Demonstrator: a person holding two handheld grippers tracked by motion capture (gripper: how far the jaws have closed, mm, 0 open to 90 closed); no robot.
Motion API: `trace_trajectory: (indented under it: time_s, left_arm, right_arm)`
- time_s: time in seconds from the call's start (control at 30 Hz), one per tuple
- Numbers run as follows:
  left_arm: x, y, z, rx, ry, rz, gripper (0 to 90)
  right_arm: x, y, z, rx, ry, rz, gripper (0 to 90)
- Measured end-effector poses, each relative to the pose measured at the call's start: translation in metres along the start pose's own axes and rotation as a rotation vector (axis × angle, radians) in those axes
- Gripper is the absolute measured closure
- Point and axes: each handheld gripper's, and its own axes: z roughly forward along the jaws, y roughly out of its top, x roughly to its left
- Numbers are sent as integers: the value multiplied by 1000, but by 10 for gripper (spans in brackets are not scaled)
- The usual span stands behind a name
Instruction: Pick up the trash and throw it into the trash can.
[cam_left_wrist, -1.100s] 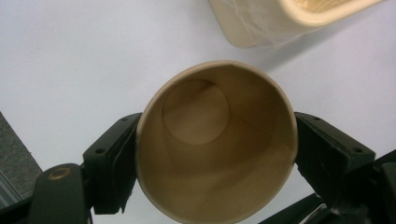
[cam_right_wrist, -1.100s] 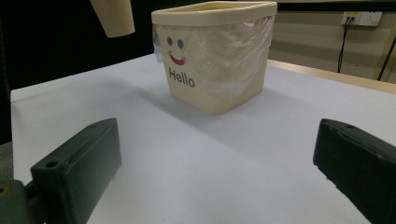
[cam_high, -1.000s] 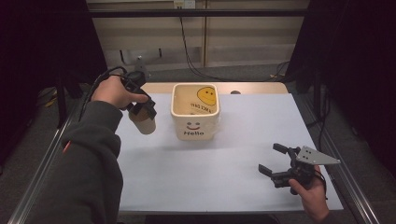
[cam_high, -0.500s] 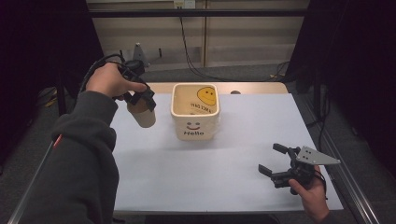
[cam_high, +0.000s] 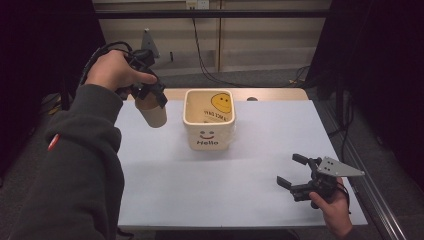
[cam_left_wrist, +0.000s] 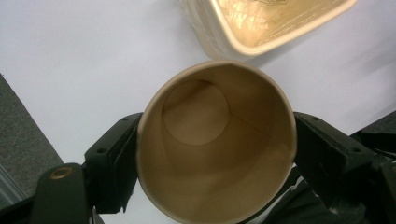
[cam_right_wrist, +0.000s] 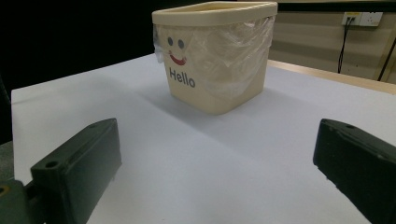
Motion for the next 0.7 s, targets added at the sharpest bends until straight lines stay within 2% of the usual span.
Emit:
trace_trajectory:
  time_s: [0.17, 0.33, 0.4, 0.43, 0.57, 0.7]
  left_arm:
    - [-3, 4, -6, 1, -7, -4, 209]
    - [-6, 8, -13, 9, 0, 2, 210]
    - [-9, 10, -17, -4, 0, -14, 210]
    - [-8, 11, -20, 13, -4, 3, 210]
    - [-10, 13, -27, 4, 13, 2, 210]
    - [-12, 17, -34, 15, -1, 7, 210]
  right_arm:
    - [0, 0, 0, -15, -4, 3, 5]
    - [0, 1, -1, -6, -6, 2, 5]
    - [0, 1, -1, -6, -5, 0, 5]
    - [0, 0, -2, -6, -6, 3, 5]
    - [-1, 1, -2, -1, 5, 4, 5]
    - [-1, 1, -2, 1, 6, 5, 5]
